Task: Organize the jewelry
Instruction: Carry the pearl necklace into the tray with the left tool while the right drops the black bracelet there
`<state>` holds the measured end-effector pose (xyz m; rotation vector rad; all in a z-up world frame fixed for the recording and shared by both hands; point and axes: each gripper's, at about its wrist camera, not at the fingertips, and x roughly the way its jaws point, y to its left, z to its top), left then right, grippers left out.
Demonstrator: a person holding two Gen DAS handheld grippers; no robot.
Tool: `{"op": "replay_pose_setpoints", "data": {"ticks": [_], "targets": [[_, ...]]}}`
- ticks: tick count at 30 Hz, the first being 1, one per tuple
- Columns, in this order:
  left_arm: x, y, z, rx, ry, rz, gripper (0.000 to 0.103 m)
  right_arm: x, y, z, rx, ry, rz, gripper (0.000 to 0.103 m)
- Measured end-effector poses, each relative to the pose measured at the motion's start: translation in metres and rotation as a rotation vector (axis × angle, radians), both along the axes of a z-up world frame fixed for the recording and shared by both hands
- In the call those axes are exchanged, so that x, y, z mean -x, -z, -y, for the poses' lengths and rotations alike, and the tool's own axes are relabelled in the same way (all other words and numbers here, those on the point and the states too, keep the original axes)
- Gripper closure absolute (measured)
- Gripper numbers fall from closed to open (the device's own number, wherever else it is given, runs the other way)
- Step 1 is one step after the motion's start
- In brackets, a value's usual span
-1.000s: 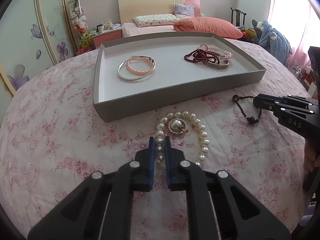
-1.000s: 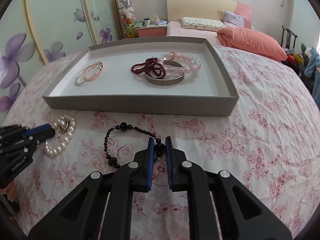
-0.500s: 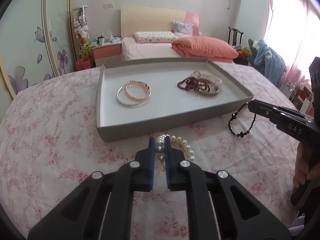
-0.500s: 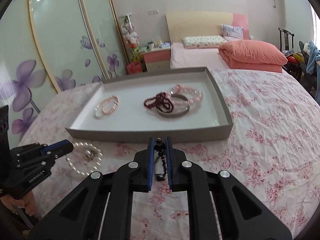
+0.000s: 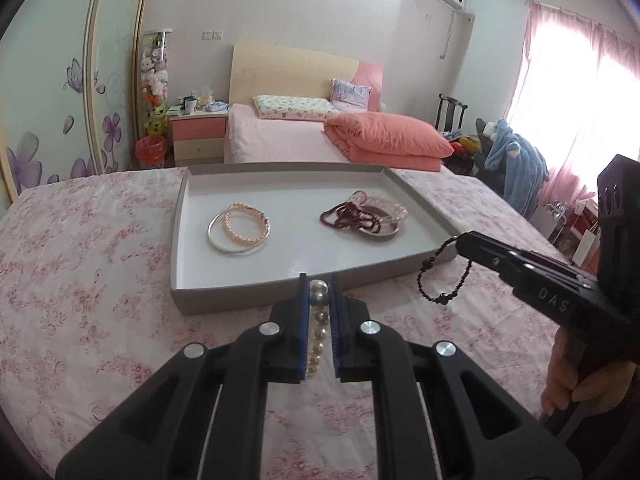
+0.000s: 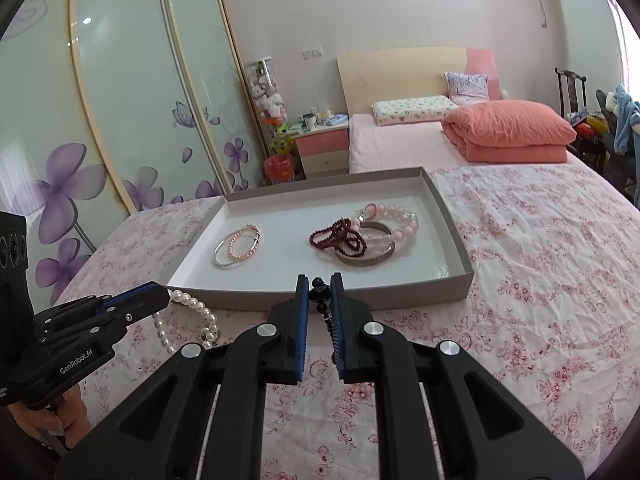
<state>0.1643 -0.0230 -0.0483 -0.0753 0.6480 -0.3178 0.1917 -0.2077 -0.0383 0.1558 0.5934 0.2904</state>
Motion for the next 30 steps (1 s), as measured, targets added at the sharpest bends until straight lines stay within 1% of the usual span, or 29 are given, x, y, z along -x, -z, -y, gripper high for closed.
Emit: {"op": "replay_pose_setpoints", "data": {"ticks": [6, 10, 14, 20, 24, 30], "targets": [[0.008, -0.011, -0.004, 0.034, -0.013, 0.034, 0.093, 0.009, -0.008, -0.004, 0.014, 0.004, 0.048, 0.091], [0.014, -0.023, -0.010, 0.044, -0.042, 0.073, 0.093, 0.016, -0.014, -0.008, 0.027, 0.004, 0.086, 0.091], [0.021, -0.034, -0.014, 0.017, -0.097, 0.122, 0.093, 0.023, -0.019, -0.012, 0.043, 0.004, 0.129, 0.091], [0.027, -0.045, -0.015, -0.021, -0.158, 0.162, 0.093, 0.029, -0.028, -0.014, 0.059, 0.012, 0.186, 0.091], [0.027, -0.048, -0.014, -0.044, -0.174, 0.177, 0.093, 0.031, -0.033, -0.016, 0.068, 0.020, 0.219, 0.091], [0.028, -0.049, -0.014, -0.047, -0.176, 0.177, 0.093, 0.032, -0.038, -0.017, 0.075, 0.024, 0.246, 0.091]]}}
